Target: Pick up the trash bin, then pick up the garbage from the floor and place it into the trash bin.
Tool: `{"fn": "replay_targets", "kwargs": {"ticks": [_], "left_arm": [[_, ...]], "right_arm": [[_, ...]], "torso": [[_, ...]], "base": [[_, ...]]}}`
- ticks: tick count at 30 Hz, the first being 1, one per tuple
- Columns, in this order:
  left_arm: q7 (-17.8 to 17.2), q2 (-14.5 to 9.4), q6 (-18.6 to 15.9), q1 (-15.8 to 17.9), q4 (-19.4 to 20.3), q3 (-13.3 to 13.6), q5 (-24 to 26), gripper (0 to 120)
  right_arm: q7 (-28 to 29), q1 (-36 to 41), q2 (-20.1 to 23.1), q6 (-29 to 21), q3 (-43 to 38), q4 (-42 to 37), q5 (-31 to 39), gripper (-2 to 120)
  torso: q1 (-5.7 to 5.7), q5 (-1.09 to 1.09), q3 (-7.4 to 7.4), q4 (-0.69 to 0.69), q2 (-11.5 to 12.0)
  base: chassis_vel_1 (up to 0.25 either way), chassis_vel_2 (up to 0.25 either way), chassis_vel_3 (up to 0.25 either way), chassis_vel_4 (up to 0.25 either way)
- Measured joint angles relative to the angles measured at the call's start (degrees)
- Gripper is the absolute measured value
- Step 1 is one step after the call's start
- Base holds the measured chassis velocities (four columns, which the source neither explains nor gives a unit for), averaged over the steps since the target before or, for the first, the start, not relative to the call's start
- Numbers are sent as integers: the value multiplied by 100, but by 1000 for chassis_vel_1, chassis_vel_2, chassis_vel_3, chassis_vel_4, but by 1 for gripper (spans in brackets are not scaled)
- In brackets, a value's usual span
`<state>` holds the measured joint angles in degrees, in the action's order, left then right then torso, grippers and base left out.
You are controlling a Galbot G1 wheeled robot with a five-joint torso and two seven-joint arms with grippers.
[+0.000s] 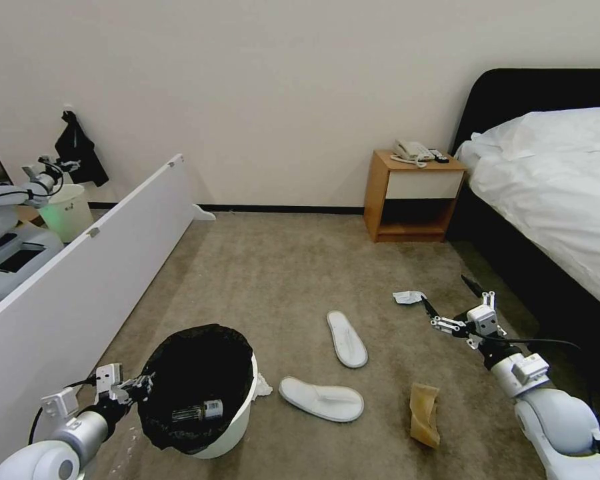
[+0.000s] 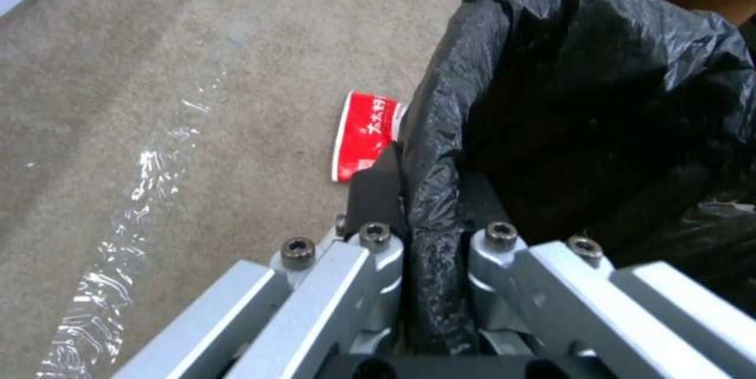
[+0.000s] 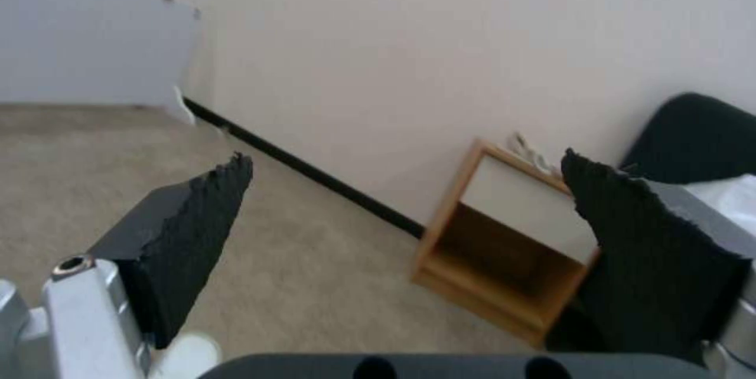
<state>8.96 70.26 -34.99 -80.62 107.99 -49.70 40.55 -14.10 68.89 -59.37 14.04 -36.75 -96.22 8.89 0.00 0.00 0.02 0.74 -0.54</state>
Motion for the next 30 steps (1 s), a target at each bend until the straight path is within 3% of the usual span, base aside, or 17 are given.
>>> {"fn": "replay_targets", "kwargs": {"ticks": [1, 2, 3, 4, 6, 7, 8, 9, 10, 11, 12, 13, 15, 22, 30], "left_arm": [[0, 0, 1, -1, 0, -1, 0, 5], [0, 0, 1, -1, 0, -1, 0, 5], [1, 0, 2, -2, 0, -2, 0, 5], [1, 0, 2, -2, 0, -2, 0, 5], [5, 5, 7, -3, -1, -1, 1, 5], [9, 7, 11, -6, -2, -1, 1, 5], [9, 7, 11, -6, -2, -1, 1, 5], [10, 7, 14, -7, -8, 0, 1, 5], [10, 7, 14, -7, -8, 0, 1, 5], [15, 6, 16, -6, -13, 0, 1, 5], [18, 5, 18, -5, -16, -2, 2, 5], [18, 5, 18, -5, -16, -2, 2, 5], [23, 2, 22, -6, -18, -3, 12, 5], [24, 2, 27, 3, -24, -1, 28, 5], [30, -15, 37, 2, -45, 21, 48, 5]], "right_arm": [[184, 121, 76, -318, 5, -120, 8, 100], [184, 121, 76, -318, 5, -120, 8, 100], [540, 297, 191, -929, 12, -321, 110, 100], [540, 297, 191, -929, 12, -321, 110, 100], [1008, 480, 284, -1818, 21, -524, 297, 100], [1334, 647, 354, -2643, 2, -726, 534, 100], [1334, 647, 354, -2643, 2, -726, 534, 100], [1520, 744, 387, -3223, -33, -849, 746, 100], [1520, 744, 387, -3223, -33, -849, 746, 100], [1715, 891, 422, -4255, -124, -1039, 1201, 100], [1773, 945, 428, -4810, -181, -1119, 1402, 100], [1773, 945, 428, -4810, -181, -1119, 1402, 100], [1700, 1057, 434, -5624, -325, -1204, 1592, 100], [1336, 1322, 411, -5756, -287, -965, 1162, 100], [919, 1331, 359, -5678, -184, -653, 1378, 100]], "torso": [[0, 1, 0, 1, 0], [0, 1, 0, 1, 0], [0, -1, 0, 2, 0], [0, -1, 0, 2, 0], [0, 1, 0, 3, 0], [0, 1, 0, 1, 0], [0, 1, 0, 1, 0], [0, -1, 0, 2, 0], [0, -1, 0, 2, 0], [0, 0, 0, 3, 0], [0, 0, 0, 2, 0], [0, 0, 0, 2, 0], [0, -1, 0, 1, 0], [0, -1, 0, 2, 1], [0, 0, 0, 2, 1]], "base": [[0, 0, 0, 0], [0, 0, 0, 0], [0, 0, 0, 0], [0, 0, 0, 0], [0, 0, 0, 0], [0, 0, 0, 0], [0, 0, 0, 0], [0, 0, 0, 0], [0, 0, 0, 0], [0, 0, 0, 0], [0, 0, 0, 0], [0, 0, 0, 0], [0, 0, 0, 0], [0, 0, 0, 0], [0, 0, 0, 0]]}}
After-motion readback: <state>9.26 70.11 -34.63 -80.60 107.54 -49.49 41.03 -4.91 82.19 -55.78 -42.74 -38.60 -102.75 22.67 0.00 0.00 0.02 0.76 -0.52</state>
